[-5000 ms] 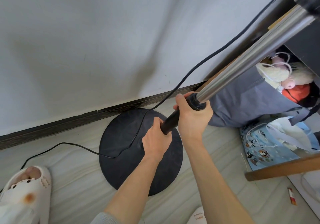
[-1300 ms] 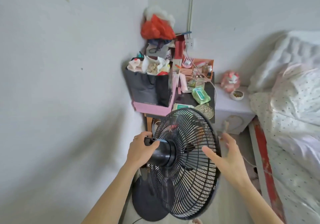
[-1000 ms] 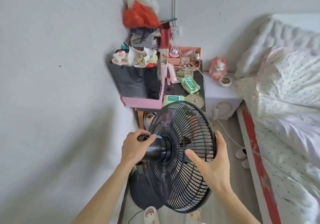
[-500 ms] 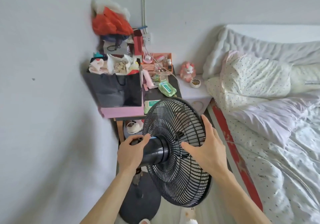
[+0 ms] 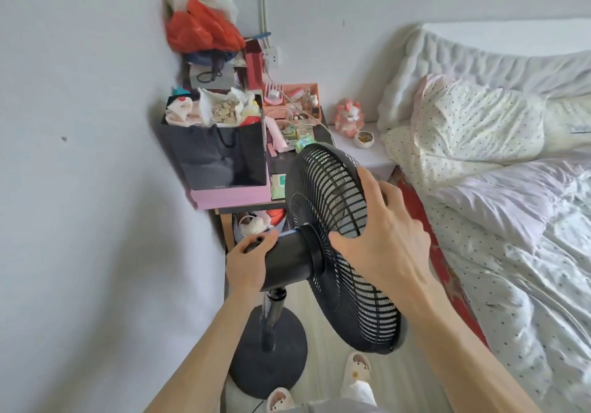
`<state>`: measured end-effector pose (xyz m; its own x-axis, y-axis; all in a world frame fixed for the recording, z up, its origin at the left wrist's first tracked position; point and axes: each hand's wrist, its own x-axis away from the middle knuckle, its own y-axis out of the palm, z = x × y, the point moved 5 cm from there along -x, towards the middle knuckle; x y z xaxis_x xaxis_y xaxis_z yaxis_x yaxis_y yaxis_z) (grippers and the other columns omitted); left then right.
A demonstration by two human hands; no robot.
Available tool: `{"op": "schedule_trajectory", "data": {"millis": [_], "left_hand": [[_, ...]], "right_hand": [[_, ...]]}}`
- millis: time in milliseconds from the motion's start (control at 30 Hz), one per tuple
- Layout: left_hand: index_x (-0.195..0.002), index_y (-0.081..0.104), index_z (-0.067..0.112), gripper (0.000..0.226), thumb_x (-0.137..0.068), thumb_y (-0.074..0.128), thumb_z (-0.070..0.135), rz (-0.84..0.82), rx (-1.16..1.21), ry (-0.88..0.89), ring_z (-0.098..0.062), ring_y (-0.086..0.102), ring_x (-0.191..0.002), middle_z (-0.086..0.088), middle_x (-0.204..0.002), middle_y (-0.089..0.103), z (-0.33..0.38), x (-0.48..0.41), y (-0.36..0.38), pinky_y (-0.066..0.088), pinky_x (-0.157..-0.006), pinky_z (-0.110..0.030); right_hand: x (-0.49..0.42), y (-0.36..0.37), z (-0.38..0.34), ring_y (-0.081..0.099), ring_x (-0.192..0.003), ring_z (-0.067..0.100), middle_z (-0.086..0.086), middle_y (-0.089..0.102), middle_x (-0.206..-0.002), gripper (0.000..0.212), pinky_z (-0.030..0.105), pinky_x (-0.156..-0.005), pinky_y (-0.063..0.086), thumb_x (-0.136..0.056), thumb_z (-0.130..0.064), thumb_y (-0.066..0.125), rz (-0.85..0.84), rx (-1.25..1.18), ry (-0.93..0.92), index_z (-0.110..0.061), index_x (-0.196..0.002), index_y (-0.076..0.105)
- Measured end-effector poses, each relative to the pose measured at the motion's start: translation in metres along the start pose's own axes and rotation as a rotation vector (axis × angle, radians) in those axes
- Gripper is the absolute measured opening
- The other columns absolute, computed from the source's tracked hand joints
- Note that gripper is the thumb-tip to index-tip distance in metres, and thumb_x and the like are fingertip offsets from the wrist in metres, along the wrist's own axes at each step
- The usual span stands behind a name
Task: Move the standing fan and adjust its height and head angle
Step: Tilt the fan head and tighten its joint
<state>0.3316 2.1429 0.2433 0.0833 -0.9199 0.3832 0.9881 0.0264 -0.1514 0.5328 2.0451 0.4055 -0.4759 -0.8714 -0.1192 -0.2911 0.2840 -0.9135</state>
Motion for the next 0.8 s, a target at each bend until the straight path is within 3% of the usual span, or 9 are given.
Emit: {"op": "schedule_trajectory", "data": {"millis": [100, 267, 467, 600, 700, 800], "left_hand": [[-0.078, 0.074, 0.04, 0.007, -0.079, 0.077, 0.046, -0.035, -0.004, 0.044, -0.016, 0.06, -0.094, 0.021, -0.081, 0.068, 0.001, -0.006, -0.007, 0.051, -0.081, -0.037], [-0.081, 0.074, 0.037, 0.006, -0.083, 0.078, 0.034, -0.068, 0.008, 0.119, -0.005, 0.061, -0.092, 0.025, -0.089, 0.069, -0.002, 0.002, -0.018, 0.048, -0.079, -0.029], [-0.078, 0.069, 0.045, 0.003, -0.078, 0.071, 0.047, -0.035, -0.187, 0.151, 0.016, 0.055, -0.081, 0.033, -0.081, 0.064, 0.003, 0.013, -0.016, 0.037, -0.062, -0.016], [-0.072, 0.06, 0.042, 0.016, -0.08, 0.062, 0.056, 0.056, -0.291, 0.204, 0.02, 0.051, -0.078, 0.03, -0.076, 0.062, 0.009, 0.02, -0.012, 0.031, -0.056, -0.014], [-0.073, 0.06, 0.046, 0.013, -0.084, 0.061, 0.053, 0.071, -0.287, 0.235, 0.028, 0.044, -0.084, 0.049, -0.08, 0.054, 0.007, 0.026, -0.013, 0.032, -0.059, -0.012], [-0.077, 0.066, 0.042, 0.009, -0.085, 0.066, 0.045, 0.05, -0.259, 0.207, 0.011, 0.056, -0.083, 0.039, -0.078, 0.061, 0.002, 0.025, -0.013, 0.034, -0.062, -0.012]], "right_hand": [[0.006, 0.0, 0.002, 0.065, -0.108, 0.036, -0.003, 0.038, -0.152, 0.102, 0.05, -0.08, 0.054, -0.071, -0.061, 0.072, -0.034, -0.029, 0.036, -0.049, -0.152, 0.011], [0.023, 0.001, 0.016, 0.064, -0.11, 0.034, -0.005, 0.041, -0.15, 0.102, 0.051, -0.082, 0.052, -0.068, -0.079, 0.065, -0.03, -0.073, 0.08, -0.05, -0.15, 0.011], [0.028, 0.006, 0.027, 0.05, -0.131, 0.03, 0.001, 0.036, -0.153, 0.11, 0.051, -0.1, 0.045, -0.066, -0.072, 0.075, -0.091, -0.167, 0.124, -0.032, -0.152, 0.017], [0.035, 0.005, 0.024, 0.06, -0.116, 0.037, 0.004, 0.044, -0.144, 0.098, 0.049, -0.087, 0.049, -0.07, -0.064, 0.076, -0.014, -0.087, 0.129, -0.031, -0.145, 0.023], [0.042, 0.002, 0.017, 0.064, -0.103, 0.041, 0.006, 0.048, -0.14, 0.092, 0.043, -0.072, 0.042, -0.07, -0.06, 0.076, 0.036, -0.026, 0.101, -0.029, -0.141, 0.026], [0.049, -0.007, 0.008, 0.065, -0.09, 0.04, 0.006, 0.048, -0.136, 0.087, 0.038, -0.068, 0.036, -0.068, -0.057, 0.078, 0.072, 0.001, 0.078, -0.029, -0.135, 0.03]]}}
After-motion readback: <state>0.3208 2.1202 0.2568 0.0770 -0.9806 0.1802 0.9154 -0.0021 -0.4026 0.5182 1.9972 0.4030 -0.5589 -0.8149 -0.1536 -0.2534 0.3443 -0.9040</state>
